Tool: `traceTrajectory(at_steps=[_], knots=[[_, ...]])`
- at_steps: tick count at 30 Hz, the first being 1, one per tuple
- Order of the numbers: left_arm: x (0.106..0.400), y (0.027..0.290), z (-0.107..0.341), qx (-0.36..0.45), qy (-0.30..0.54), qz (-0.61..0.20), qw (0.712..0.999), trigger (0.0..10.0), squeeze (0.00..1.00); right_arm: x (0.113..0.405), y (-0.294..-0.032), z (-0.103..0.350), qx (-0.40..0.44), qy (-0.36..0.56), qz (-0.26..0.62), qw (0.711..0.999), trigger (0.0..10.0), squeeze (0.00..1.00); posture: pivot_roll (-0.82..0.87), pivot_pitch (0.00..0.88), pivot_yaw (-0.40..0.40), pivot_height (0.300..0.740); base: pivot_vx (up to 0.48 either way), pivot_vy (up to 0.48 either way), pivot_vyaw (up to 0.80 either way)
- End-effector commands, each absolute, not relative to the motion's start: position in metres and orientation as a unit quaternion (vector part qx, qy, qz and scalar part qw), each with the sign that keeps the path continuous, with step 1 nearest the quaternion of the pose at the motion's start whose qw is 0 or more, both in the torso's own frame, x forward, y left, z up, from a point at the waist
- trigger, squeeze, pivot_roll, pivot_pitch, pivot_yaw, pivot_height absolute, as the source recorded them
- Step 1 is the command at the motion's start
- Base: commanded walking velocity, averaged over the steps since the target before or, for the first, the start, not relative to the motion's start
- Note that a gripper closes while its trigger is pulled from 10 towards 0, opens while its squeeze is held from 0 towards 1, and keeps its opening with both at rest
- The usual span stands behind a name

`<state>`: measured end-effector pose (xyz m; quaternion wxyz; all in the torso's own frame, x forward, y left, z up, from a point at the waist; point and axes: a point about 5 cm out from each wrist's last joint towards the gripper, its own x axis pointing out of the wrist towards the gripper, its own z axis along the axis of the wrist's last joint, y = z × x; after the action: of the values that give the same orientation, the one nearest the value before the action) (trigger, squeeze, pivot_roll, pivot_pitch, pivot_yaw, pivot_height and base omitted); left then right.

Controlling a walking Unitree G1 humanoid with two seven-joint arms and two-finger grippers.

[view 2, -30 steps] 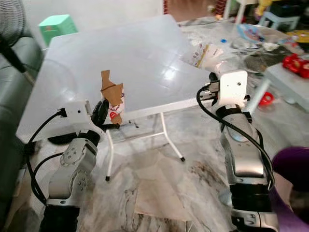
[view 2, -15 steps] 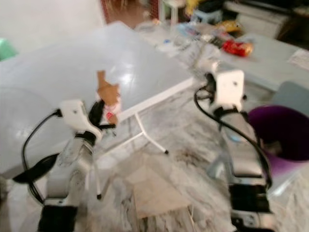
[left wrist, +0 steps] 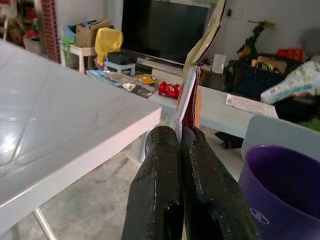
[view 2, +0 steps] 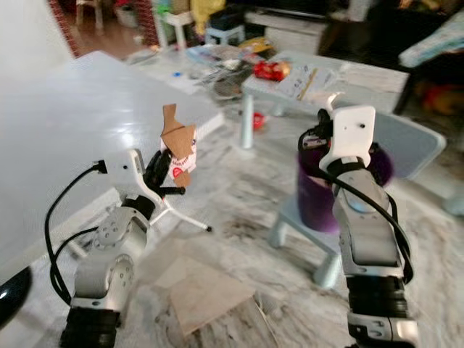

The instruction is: Picking trash to rubbish bin

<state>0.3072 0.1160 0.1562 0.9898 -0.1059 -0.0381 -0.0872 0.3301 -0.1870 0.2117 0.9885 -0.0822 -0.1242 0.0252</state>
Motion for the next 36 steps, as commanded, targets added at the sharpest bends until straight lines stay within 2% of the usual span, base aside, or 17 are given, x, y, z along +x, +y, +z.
traceTrajectory(at_steps=[1,15,25,36], knots=[[0.3068,0.1118,0.1598,-0.108,-0.045,-0.100,0.988,10.0,0.00,0.3298,-0.1863,0.2153,-0.083,-0.132,0.022,0.988,10.0,0.00,-0.08,0.054,0.087,0.740,0.000,0.000,-0.80],[0.3047,0.1073,0.1608,-0.109,-0.050,-0.119,0.986,10.0,0.00,0.3279,-0.1871,0.2143,-0.084,-0.131,0.018,0.988,10.0,0.00,-0.09,0.060,0.089,0.740,0.000,0.000,-0.78],[0.3047,0.1024,0.1615,-0.106,-0.053,-0.132,0.984,10.0,0.00,0.3263,-0.1867,0.2135,-0.087,-0.131,0.020,0.987,10.0,0.00,-0.10,0.065,0.089,0.740,0.053,0.000,0.00],[0.3050,0.1019,0.1609,-0.094,-0.055,-0.135,0.985,10.0,0.00,0.3262,-0.1847,0.2136,-0.087,-0.132,0.023,0.987,10.0,0.00,-0.10,0.063,0.089,0.740,0.295,0.000,0.00]])
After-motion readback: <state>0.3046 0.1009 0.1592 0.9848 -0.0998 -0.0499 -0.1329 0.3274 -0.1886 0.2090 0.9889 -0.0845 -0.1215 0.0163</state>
